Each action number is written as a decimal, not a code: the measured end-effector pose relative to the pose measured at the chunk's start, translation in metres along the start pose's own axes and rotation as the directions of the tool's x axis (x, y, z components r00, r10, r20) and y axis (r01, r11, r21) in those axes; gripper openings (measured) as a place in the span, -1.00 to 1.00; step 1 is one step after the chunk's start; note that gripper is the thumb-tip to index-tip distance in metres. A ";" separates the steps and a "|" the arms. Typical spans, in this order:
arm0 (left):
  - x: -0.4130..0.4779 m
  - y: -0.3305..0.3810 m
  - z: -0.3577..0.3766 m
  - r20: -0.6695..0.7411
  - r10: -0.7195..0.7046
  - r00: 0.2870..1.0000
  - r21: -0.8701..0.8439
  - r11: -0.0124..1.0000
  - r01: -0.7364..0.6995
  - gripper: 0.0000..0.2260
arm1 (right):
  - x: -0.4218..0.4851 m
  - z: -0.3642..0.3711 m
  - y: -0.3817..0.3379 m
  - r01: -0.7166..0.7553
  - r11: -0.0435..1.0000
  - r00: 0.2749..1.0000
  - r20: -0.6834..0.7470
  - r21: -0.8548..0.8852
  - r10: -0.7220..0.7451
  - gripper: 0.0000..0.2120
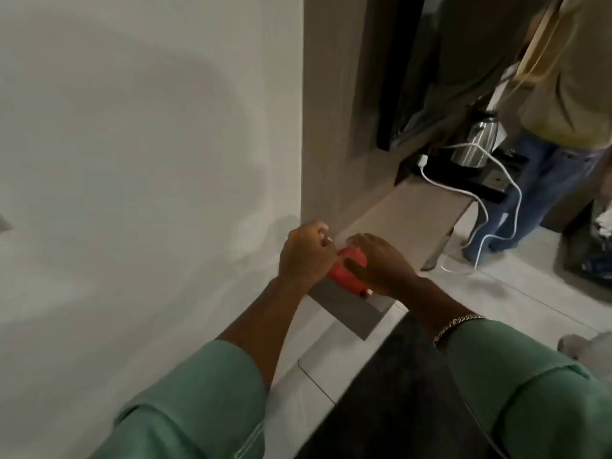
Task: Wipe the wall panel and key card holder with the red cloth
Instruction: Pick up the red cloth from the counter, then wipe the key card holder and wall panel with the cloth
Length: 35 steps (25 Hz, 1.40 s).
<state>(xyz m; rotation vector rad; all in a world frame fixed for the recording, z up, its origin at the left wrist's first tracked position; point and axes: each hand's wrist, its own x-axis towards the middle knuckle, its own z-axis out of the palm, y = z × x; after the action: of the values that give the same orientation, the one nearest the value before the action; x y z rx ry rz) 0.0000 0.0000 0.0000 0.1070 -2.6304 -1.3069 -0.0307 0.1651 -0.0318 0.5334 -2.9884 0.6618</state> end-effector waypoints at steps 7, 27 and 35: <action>0.033 -0.064 0.112 0.167 -0.496 0.852 -0.285 0.803 0.523 -0.43 | 0.026 0.073 0.085 -0.086 0.988 0.982 0.158 -0.125 0.106 -0.41; -0.050 -0.006 -0.126 0.162 -0.283 0.945 -0.595 0.736 0.323 -0.79 | -0.041 0.021 -0.156 0.364 0.931 0.866 -0.365 -0.006 -0.341 -0.26; -0.169 0.029 -0.350 -0.062 0.002 0.998 -0.560 0.828 -0.037 -0.67 | -0.084 -0.018 -0.361 0.721 0.673 0.582 -0.675 0.168 -0.454 -0.22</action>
<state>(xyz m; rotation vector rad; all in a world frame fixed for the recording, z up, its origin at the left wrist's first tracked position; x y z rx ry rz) 0.2397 -0.2293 0.2041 0.0264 -2.0776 -1.9721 0.1700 -0.1075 0.1211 1.0767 -1.8676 1.1434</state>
